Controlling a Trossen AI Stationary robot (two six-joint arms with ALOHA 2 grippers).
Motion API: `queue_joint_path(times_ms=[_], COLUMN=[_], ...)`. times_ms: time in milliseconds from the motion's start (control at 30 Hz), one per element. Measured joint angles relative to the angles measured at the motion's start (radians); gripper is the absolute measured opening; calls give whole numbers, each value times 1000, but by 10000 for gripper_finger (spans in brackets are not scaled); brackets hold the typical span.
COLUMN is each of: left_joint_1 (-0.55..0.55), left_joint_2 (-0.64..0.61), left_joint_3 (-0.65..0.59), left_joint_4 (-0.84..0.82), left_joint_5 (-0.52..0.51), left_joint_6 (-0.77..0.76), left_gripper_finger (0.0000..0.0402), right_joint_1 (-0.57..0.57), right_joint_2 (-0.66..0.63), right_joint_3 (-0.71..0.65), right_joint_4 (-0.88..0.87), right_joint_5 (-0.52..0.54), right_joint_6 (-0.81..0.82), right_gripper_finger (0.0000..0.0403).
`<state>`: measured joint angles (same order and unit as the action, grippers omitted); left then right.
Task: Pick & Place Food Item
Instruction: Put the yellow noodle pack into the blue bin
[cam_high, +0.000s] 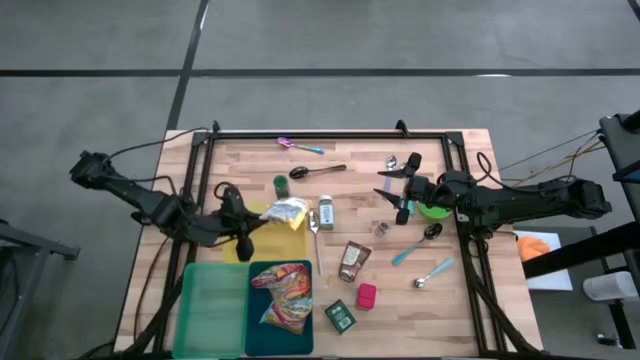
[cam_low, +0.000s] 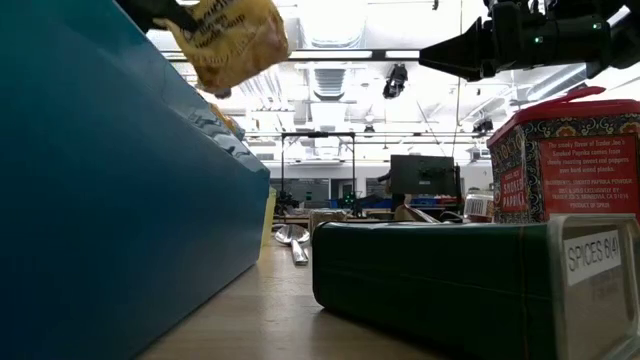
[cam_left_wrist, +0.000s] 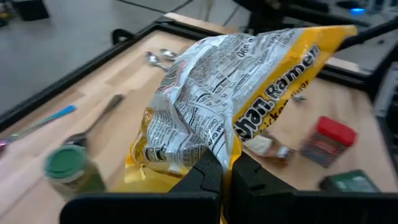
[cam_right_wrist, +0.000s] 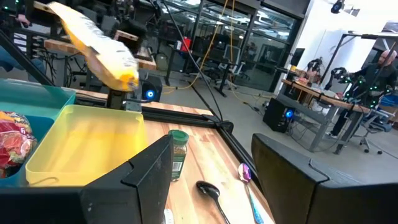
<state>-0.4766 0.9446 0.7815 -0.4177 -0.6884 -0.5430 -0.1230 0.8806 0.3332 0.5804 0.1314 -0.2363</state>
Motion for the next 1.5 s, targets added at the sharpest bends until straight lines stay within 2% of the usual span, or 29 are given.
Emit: queue_joint_path(times_ms=[300, 500, 933, 1200, 1500], left_joint_1=[-143, -257, -503, -556, -559], left_joint_2=[59, 119, 266, 385, 545], left_joint_3=[0, 0, 5, 6, 5], left_joint_4=[57, 169, 431, 579, 617], left_joint_5=[44, 86, 86, 75, 100], left_joint_6=[-105, -120, -181, -238, -450], left_gripper_finger=[2, 2, 2, 2, 2], right_joint_1=[0, 0, 0, 0, 0], right_joint_2=[0, 0, 0, 0, 0], right_joint_3=[0, 0, 0, 0, 0], right_joint_4=[0, 0, 0, 0, 0], right_joint_5=[0, 0, 0, 0, 0], right_joint_6=[0, 0, 0, 0, 0], right_gripper_finger=[215, 215, 215, 215, 215])
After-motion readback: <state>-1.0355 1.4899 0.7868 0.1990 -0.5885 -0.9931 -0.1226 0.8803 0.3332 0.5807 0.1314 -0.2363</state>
